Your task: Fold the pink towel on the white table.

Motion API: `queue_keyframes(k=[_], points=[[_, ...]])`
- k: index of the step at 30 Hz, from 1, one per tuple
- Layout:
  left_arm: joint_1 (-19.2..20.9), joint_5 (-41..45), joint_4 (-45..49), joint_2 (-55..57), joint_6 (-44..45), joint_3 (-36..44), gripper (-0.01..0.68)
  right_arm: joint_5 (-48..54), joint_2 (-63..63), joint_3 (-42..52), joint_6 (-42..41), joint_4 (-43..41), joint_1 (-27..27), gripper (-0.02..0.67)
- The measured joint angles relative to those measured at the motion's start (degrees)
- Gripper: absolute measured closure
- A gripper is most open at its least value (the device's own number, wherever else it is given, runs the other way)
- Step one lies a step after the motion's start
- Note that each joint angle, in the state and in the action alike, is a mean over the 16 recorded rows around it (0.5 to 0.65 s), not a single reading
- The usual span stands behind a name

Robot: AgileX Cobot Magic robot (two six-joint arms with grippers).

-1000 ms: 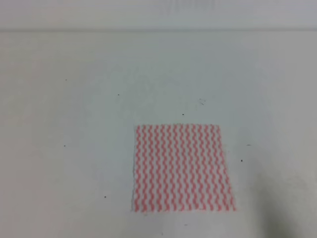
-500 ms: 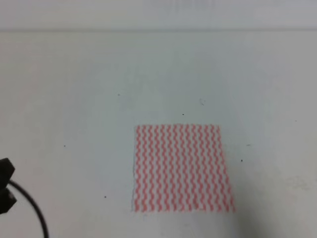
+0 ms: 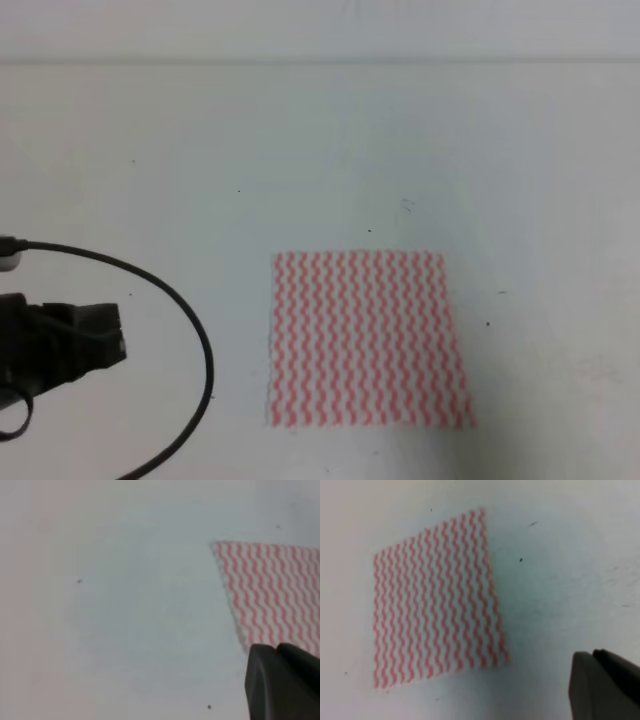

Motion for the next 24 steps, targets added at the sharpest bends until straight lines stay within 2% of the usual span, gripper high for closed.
queue_keyframes(k=[6,11,16,24], points=[[0.01,0.25,-9.55,2.31,10.00,-0.20,0.678,0.49,7.40,-2.14,-5.57,6.36,0.94,0.667],[0.01,0.47,-13.30,2.58,13.87,-0.20,0.678,-1.57,12.42,-3.45,-9.62,11.43,4.48,0.667],[0.01,1.02,-14.69,2.58,15.40,-0.20,0.678,-5.32,17.06,-4.77,-10.30,13.32,11.20,0.667],[0.01,2.68,-15.94,2.54,17.22,-0.20,0.678,-12.44,25.99,-7.48,-8.21,13.44,24.89,0.667]])
